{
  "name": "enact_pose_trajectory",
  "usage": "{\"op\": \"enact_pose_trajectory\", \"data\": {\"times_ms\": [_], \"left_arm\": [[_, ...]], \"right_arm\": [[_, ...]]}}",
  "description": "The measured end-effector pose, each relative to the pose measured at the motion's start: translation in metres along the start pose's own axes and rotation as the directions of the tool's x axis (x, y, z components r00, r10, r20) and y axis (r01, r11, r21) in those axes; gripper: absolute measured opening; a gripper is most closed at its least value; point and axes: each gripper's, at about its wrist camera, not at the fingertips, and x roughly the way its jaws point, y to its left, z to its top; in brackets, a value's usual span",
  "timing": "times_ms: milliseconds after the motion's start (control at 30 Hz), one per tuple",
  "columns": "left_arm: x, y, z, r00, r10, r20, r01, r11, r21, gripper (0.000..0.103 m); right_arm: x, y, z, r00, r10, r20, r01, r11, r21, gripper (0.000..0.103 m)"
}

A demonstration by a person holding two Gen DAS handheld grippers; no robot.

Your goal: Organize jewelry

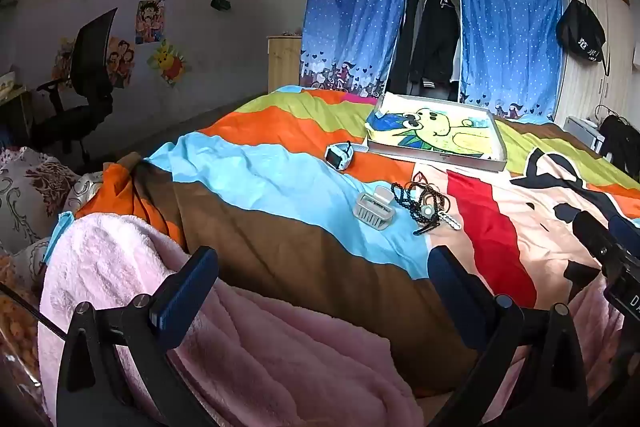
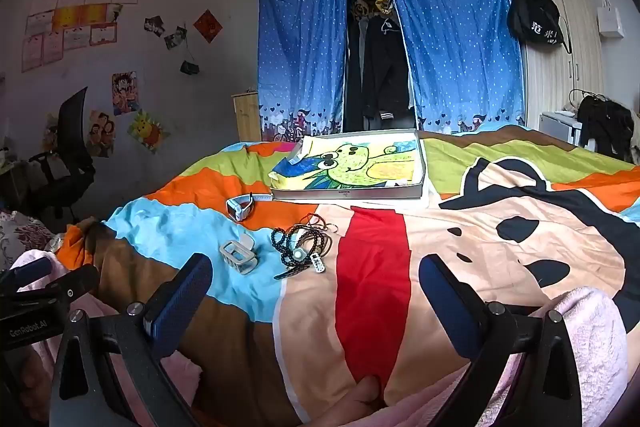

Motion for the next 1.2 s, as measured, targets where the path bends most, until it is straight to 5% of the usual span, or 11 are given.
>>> {"op": "enact_pose_trajectory", "data": {"times_ms": [1200], "left_arm": [[-0.0001,0.0001,0.0,1.0,0.001,0.007,-0.001,1.0,0.002,0.102]], "right_arm": [[0.0,0.0009,-0.0007,1.0,0.001,-0.001,-0.001,1.0,0.003,0.103]]}}
